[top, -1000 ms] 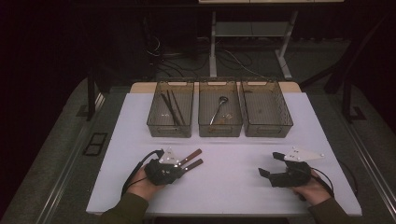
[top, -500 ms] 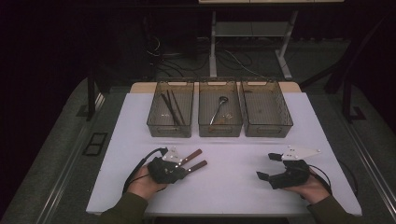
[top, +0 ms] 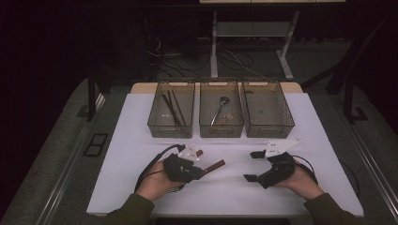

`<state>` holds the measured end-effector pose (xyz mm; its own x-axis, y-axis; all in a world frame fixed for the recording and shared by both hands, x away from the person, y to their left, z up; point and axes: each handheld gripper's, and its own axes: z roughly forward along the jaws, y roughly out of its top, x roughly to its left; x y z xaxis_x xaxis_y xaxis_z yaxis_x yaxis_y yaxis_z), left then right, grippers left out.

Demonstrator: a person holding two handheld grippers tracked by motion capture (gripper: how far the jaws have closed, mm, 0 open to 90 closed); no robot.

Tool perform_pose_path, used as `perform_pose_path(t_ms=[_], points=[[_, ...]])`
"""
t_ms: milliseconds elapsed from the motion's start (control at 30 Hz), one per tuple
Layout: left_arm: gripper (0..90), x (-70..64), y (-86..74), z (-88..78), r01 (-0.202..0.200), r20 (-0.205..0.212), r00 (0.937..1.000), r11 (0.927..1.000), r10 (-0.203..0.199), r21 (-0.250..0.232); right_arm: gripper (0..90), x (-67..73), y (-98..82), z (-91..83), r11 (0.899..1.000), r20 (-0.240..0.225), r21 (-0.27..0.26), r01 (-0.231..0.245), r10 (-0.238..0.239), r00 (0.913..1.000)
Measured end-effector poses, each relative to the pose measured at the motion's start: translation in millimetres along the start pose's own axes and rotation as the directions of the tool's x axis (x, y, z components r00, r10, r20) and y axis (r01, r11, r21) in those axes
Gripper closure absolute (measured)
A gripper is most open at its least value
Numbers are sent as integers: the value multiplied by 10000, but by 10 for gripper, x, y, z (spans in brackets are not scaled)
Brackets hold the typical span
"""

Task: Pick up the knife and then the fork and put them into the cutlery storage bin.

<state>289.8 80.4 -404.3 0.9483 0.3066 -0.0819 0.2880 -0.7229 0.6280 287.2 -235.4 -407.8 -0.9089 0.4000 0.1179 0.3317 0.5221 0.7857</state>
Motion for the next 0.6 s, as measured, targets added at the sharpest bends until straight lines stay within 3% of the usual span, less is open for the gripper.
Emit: perform_pose_path(t_ms=[233,367,467,533,600], points=[[772,8,260,55,-554,444,9975,9983,546,154,150,2,255,54,9982,-797,-168,581,-592,9951],[772,-3,407,125,-994,735,9925,9949,977,199,175,-33,360,114,9944,-1275,126,1047,-1023,9866],[772,-38,497,179,-1130,948,9893,9935,1111,159,245,-56,393,185,9873,-1574,521,1498,-1400,9776],[772,-59,549,203,-1298,1040,9863,9914,1276,144,304,-69,407,232,9774,-1774,871,1927,-1751,9684],[772,-69,602,218,-1653,1149,9800,9861,1622,179,373,-70,411,267,9703,-2000,1121,2145,-1894,9613]])
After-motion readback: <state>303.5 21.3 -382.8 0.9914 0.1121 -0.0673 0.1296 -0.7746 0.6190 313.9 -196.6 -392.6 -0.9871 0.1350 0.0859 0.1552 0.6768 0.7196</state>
